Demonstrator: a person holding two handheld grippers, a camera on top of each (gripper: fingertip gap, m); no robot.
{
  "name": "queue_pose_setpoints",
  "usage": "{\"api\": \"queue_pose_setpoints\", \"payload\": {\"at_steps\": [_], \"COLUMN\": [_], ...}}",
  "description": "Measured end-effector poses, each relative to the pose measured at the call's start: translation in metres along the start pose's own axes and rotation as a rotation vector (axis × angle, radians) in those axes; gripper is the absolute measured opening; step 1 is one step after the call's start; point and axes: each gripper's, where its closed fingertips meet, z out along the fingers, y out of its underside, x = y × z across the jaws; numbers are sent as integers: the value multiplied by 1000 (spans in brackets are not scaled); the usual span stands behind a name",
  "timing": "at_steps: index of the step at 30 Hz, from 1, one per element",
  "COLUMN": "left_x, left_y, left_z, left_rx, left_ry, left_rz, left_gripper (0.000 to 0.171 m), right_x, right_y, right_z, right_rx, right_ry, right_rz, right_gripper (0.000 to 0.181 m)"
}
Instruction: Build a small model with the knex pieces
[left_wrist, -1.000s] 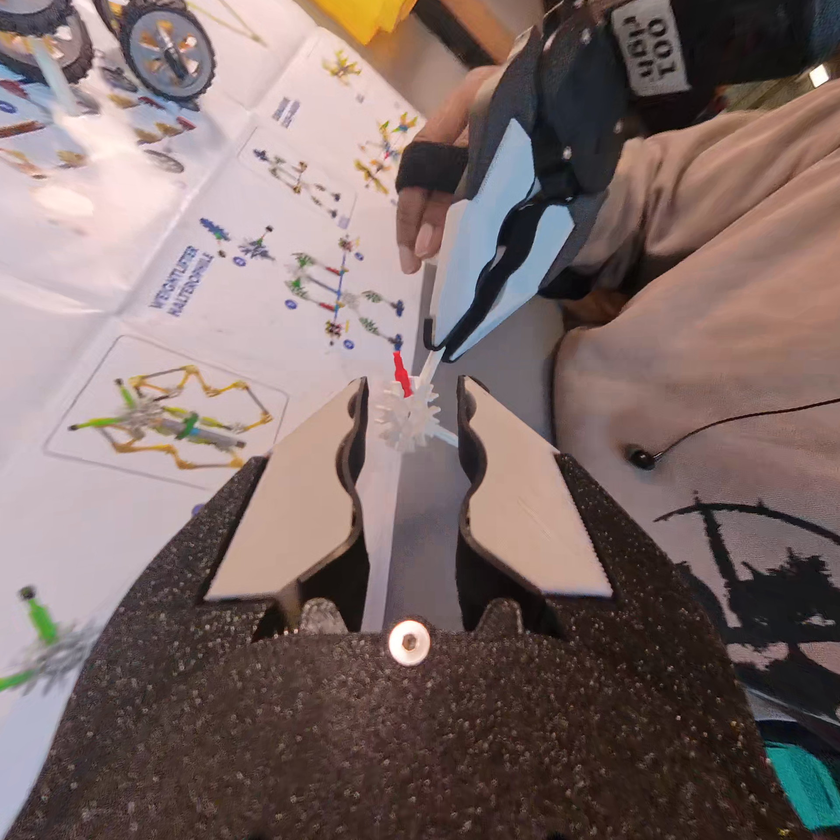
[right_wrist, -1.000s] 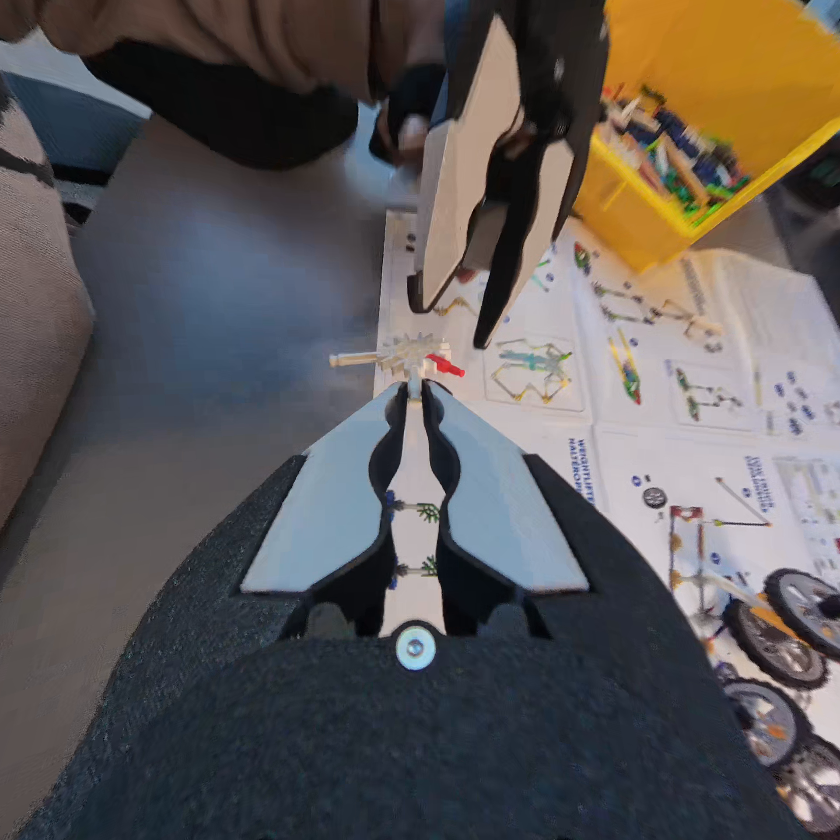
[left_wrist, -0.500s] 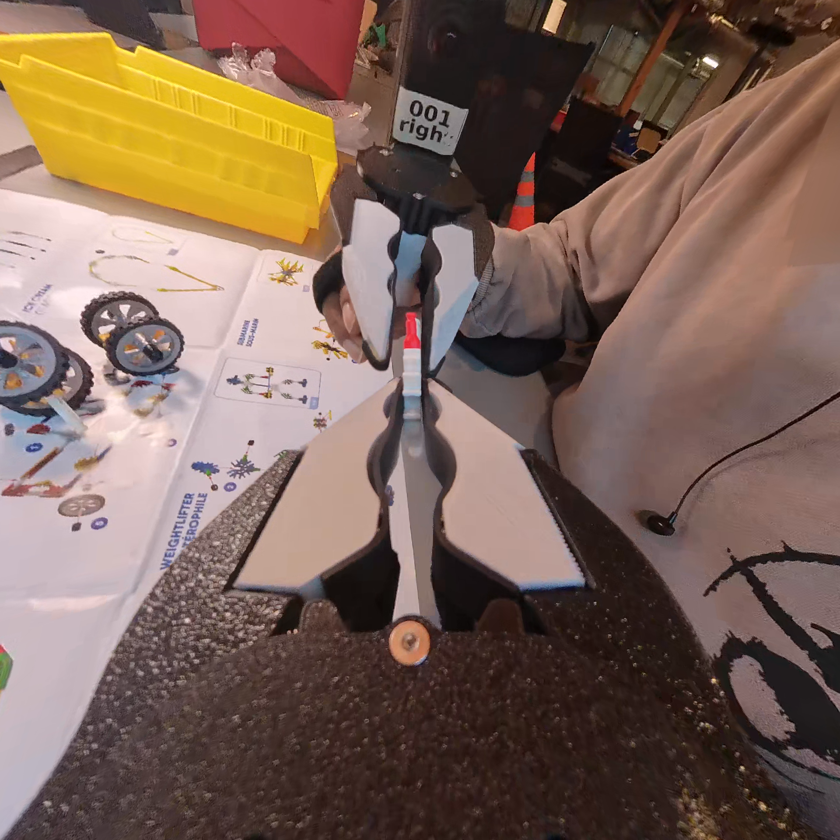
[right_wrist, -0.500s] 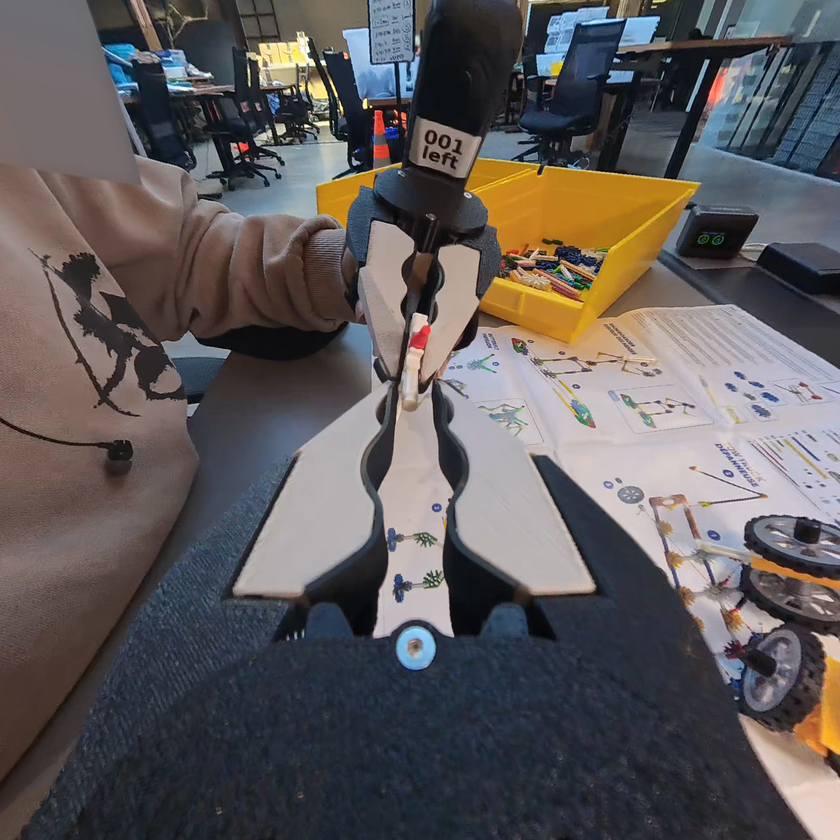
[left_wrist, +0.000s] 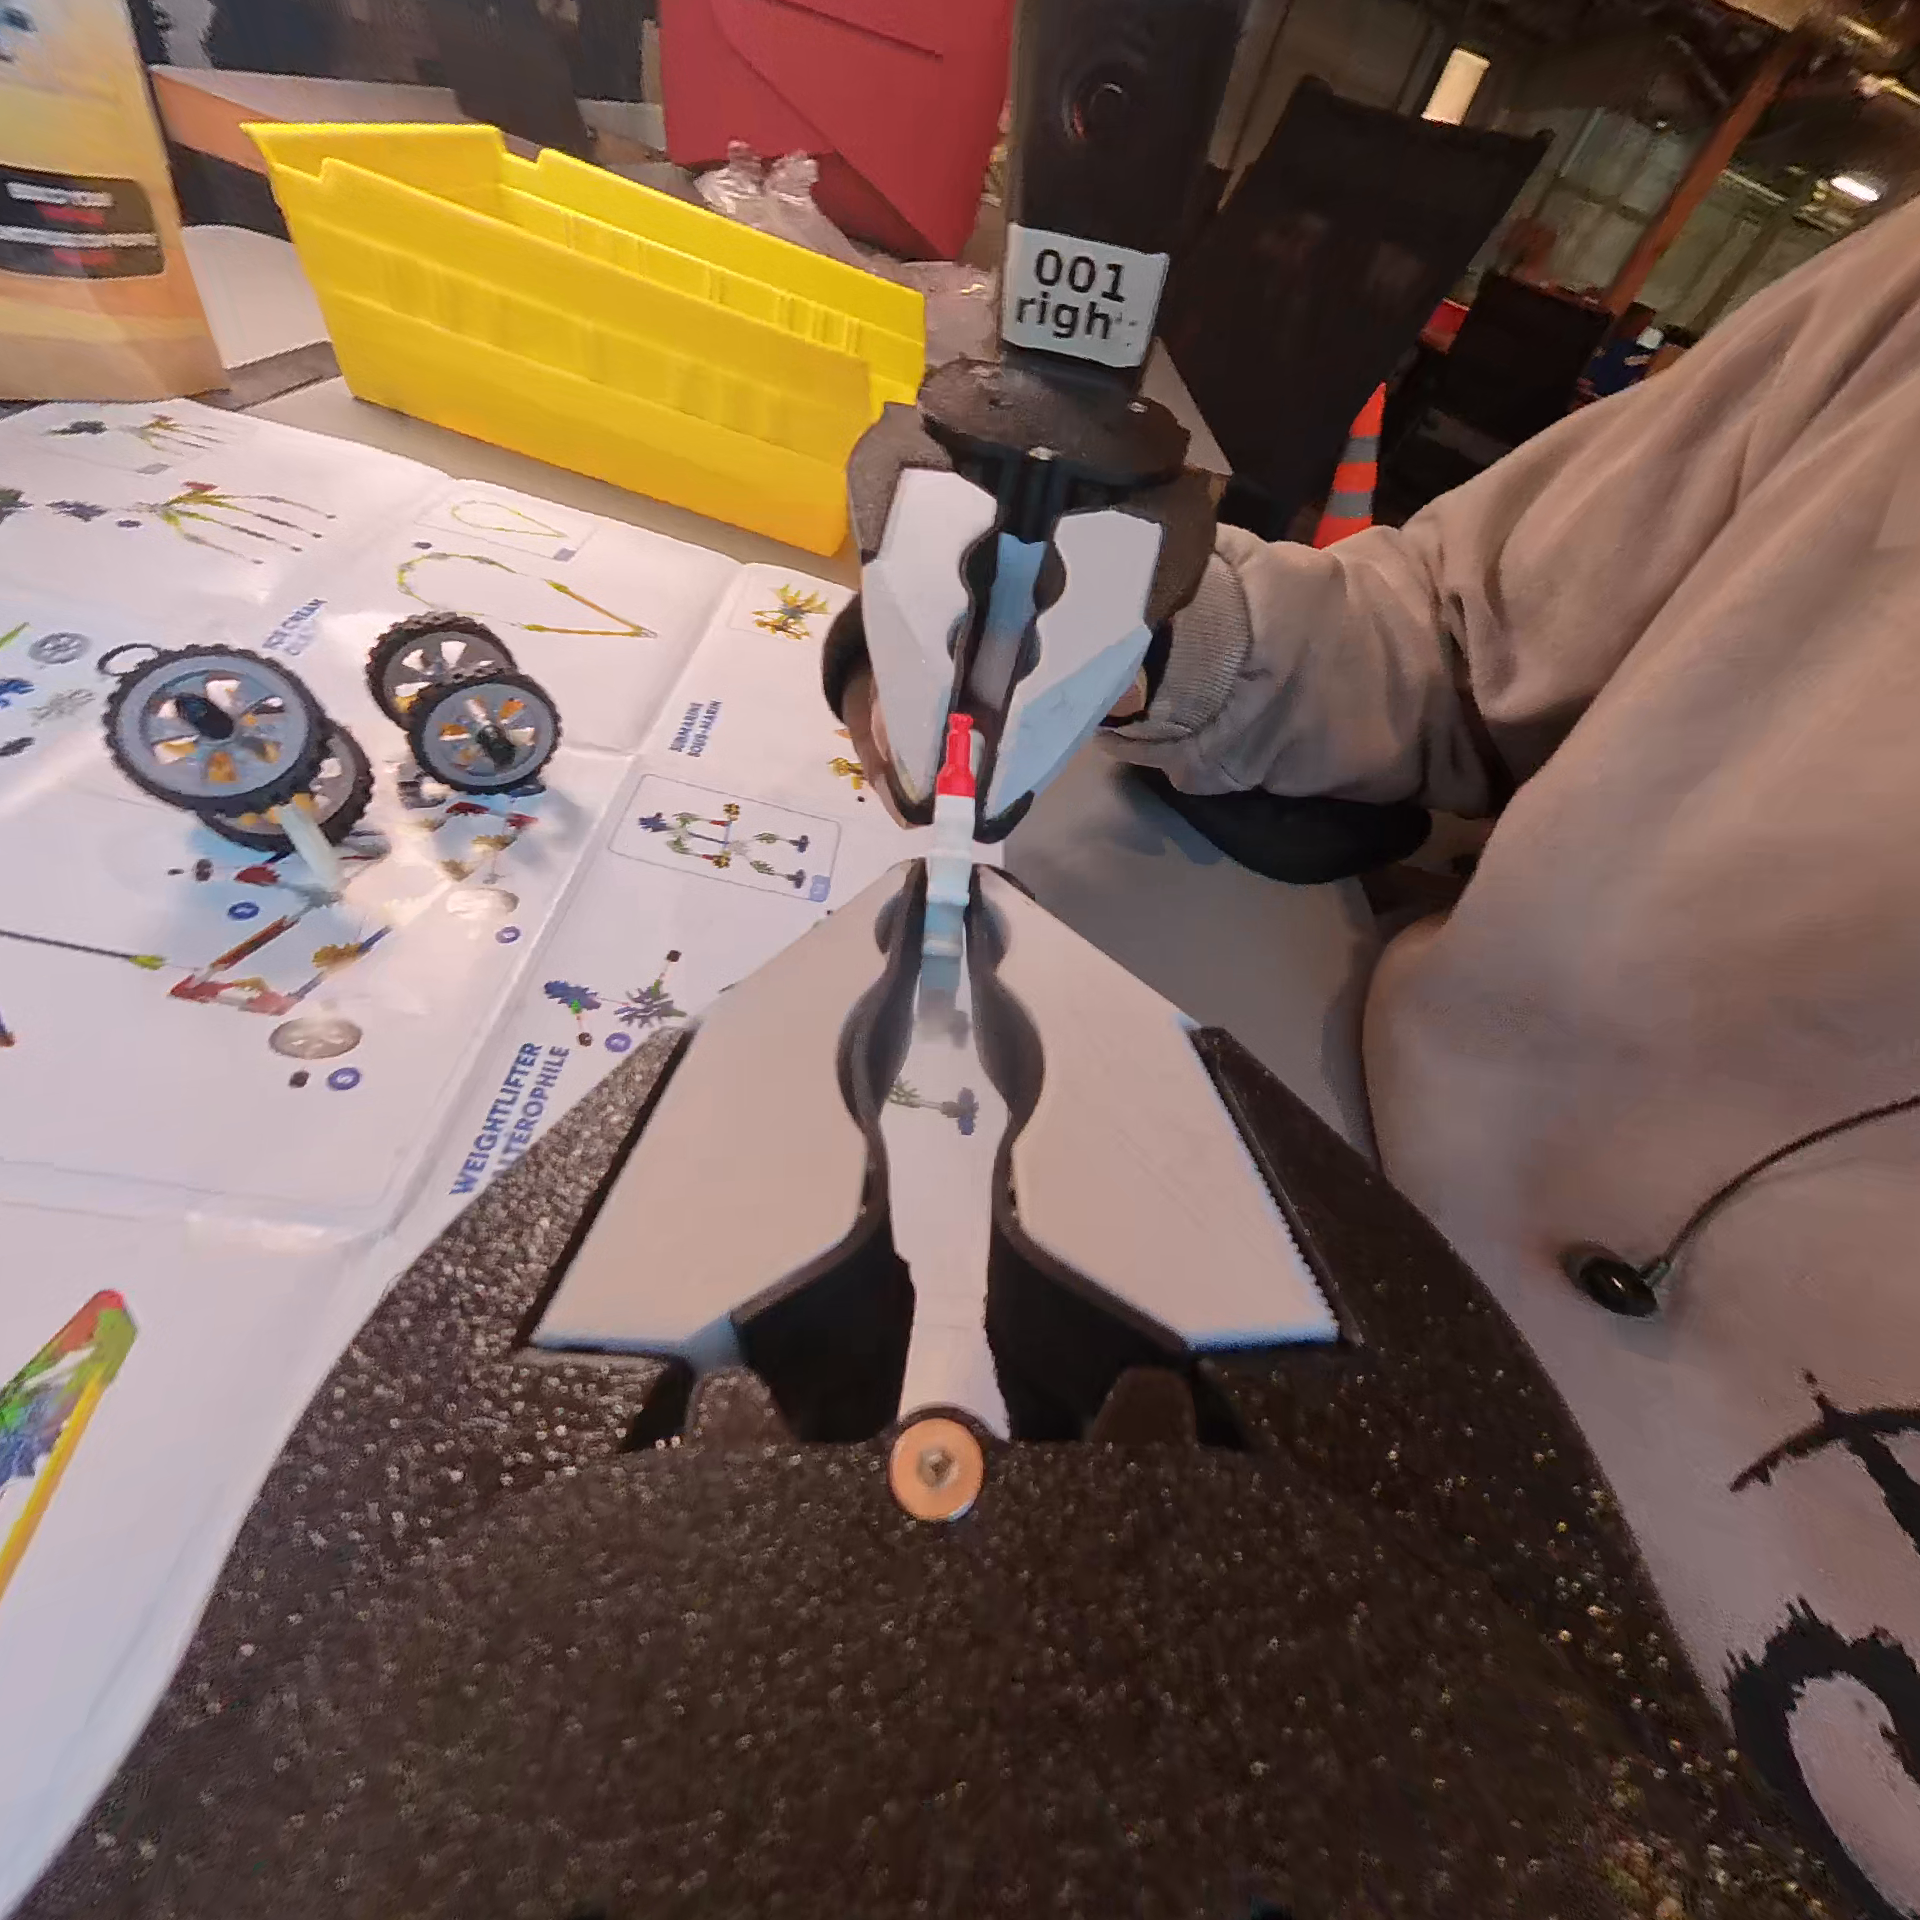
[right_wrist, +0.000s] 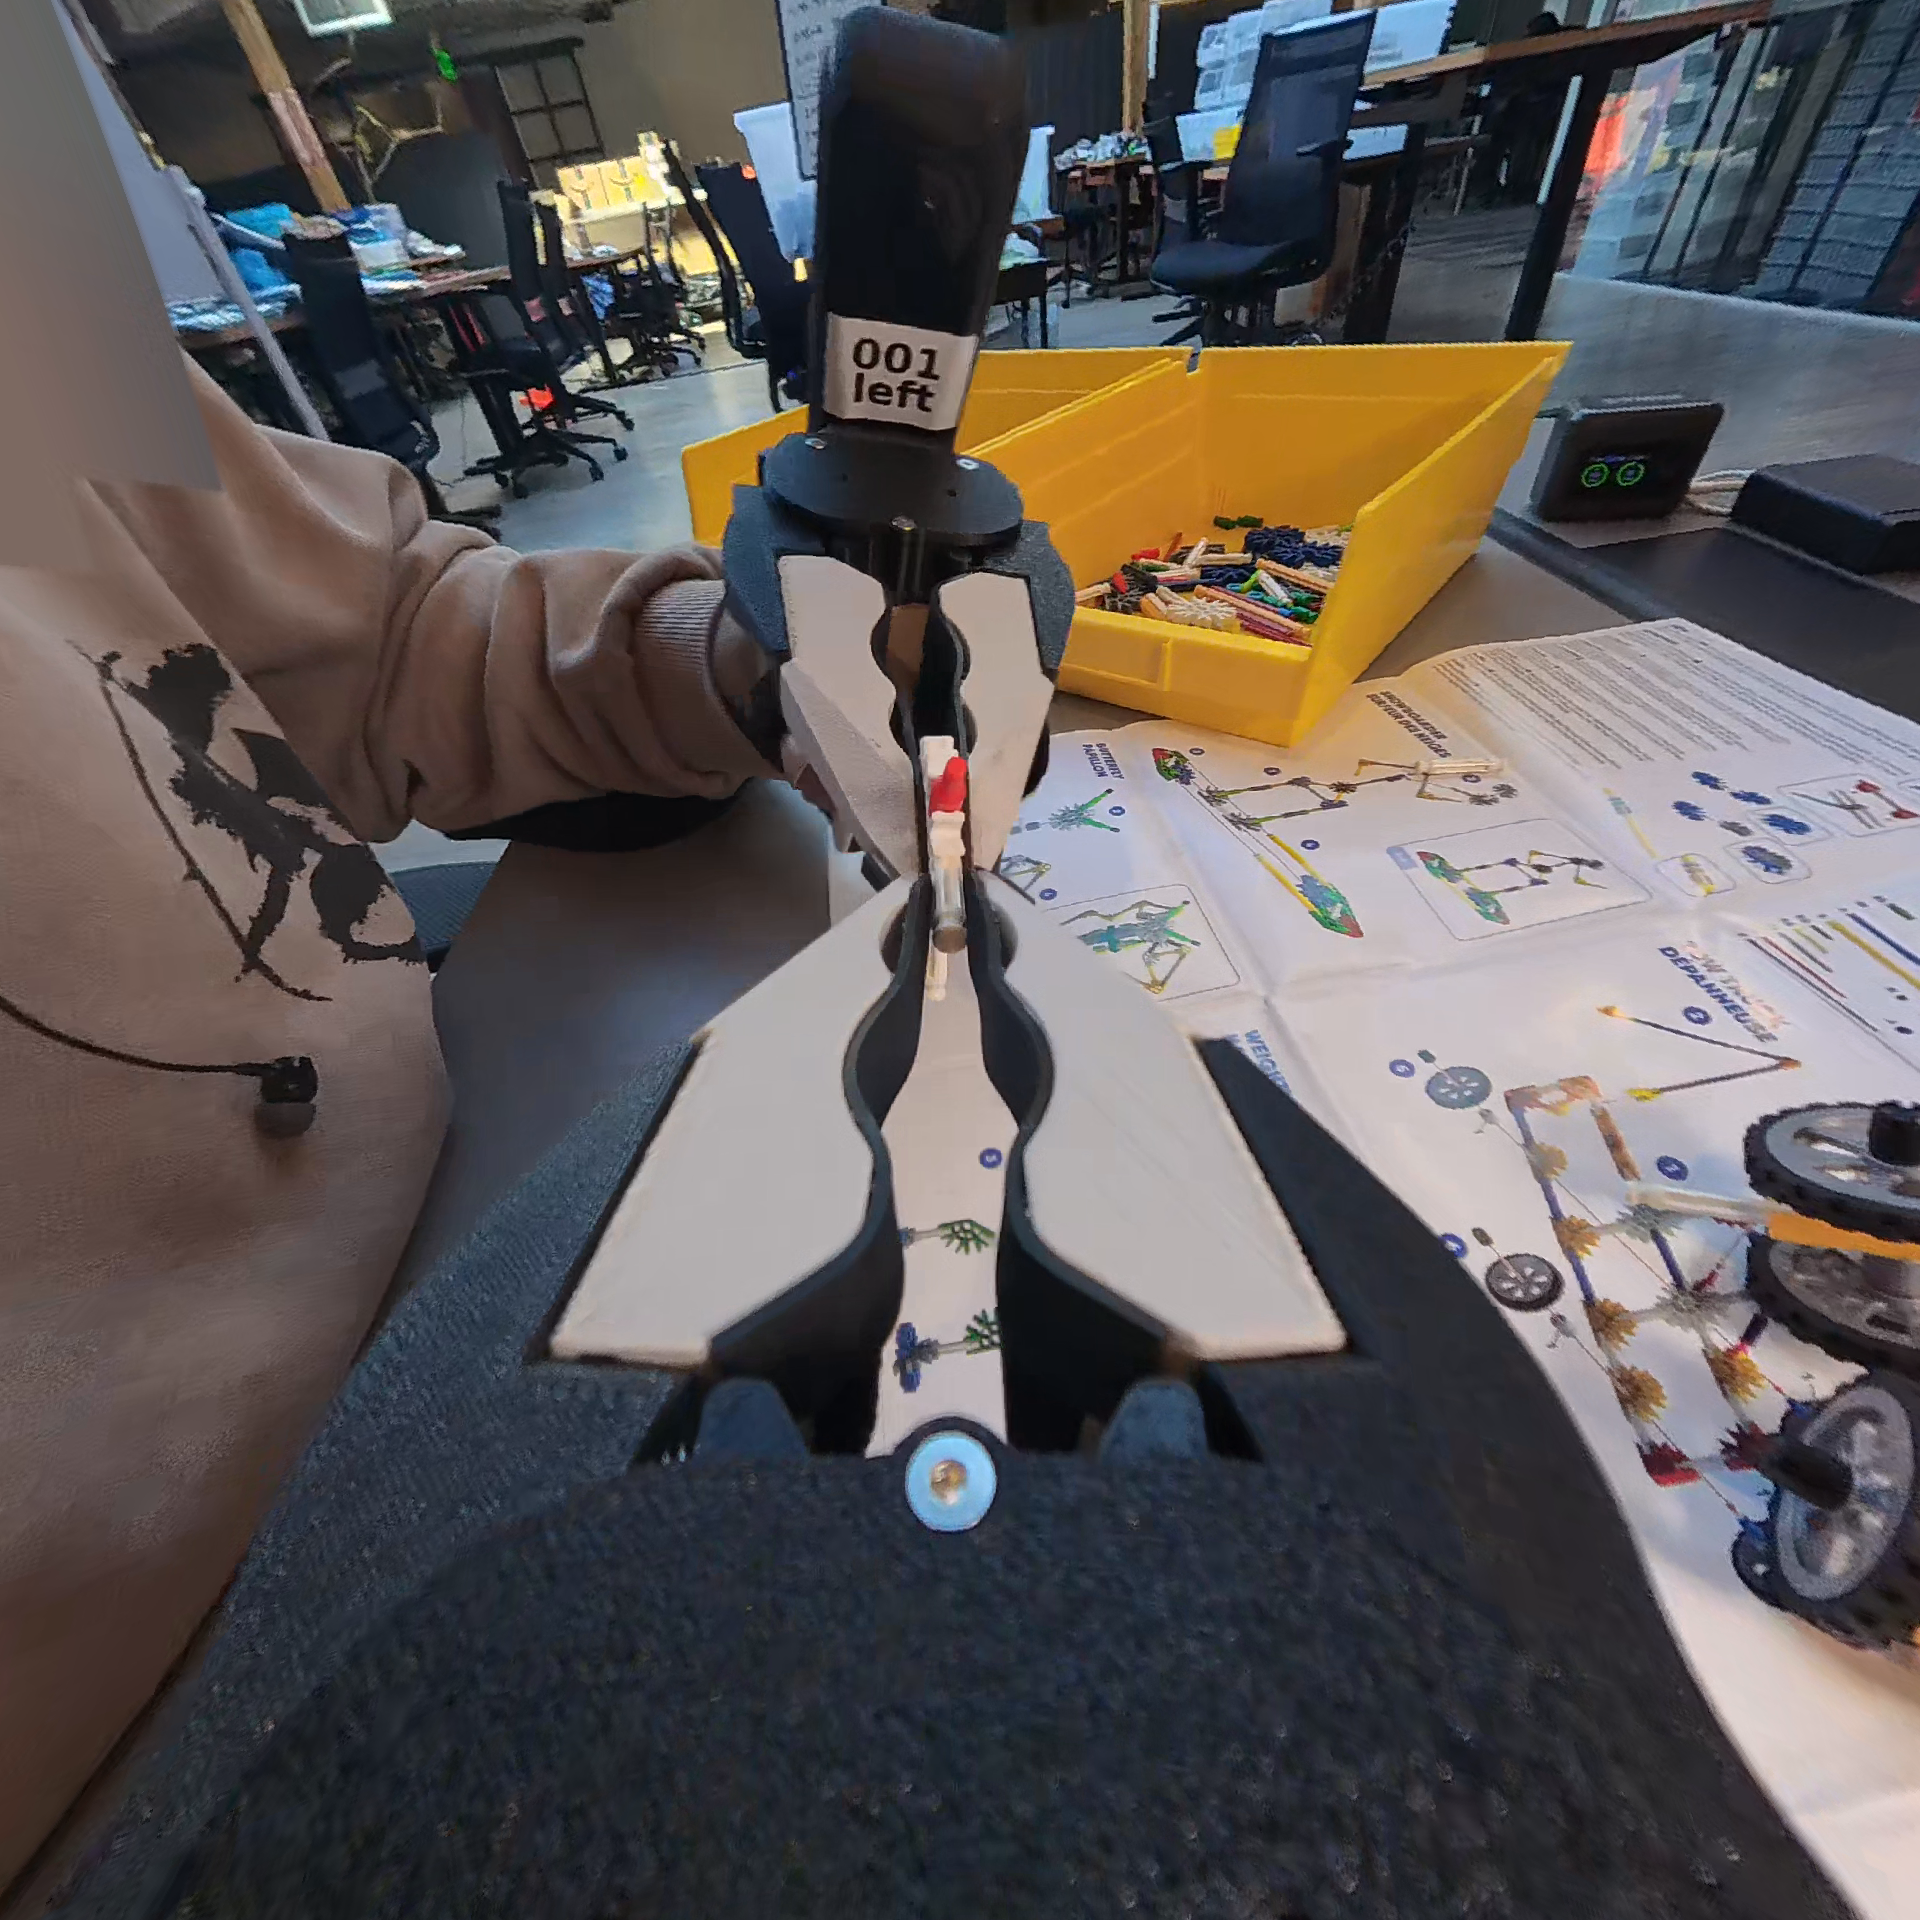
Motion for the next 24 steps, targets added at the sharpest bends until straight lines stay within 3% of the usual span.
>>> {"api": "queue_pose_setpoints", "payload": {"at_steps": [7, 12, 18, 22, 24], "left_x": [-52, -72, -74, -65, -65], "left_y": [16, 22, 17, 9, 10], "left_z": [0, 7, 11, 14, 16], "left_rx": [-25, -27, 24, 247, 303], "left_ry": [-375, -534, -389, -122, -66], "left_rz": [-89, -150, -333, -734, -836], "left_gripper": [9, 3, 4, 4, 3], "right_x": [43, 58, 62, 58, 58], "right_y": [22, 23, 19, 11, 12], "right_z": [12, 16, 13, 13, 13], "right_rx": [-71, -170, -216, -276, -308], "right_ry": [336, 583, 632, 715, 732], "right_rz": [-6, -210, -335, -605, -703], "right_gripper": [6, 2, 2, 3, 2]}}
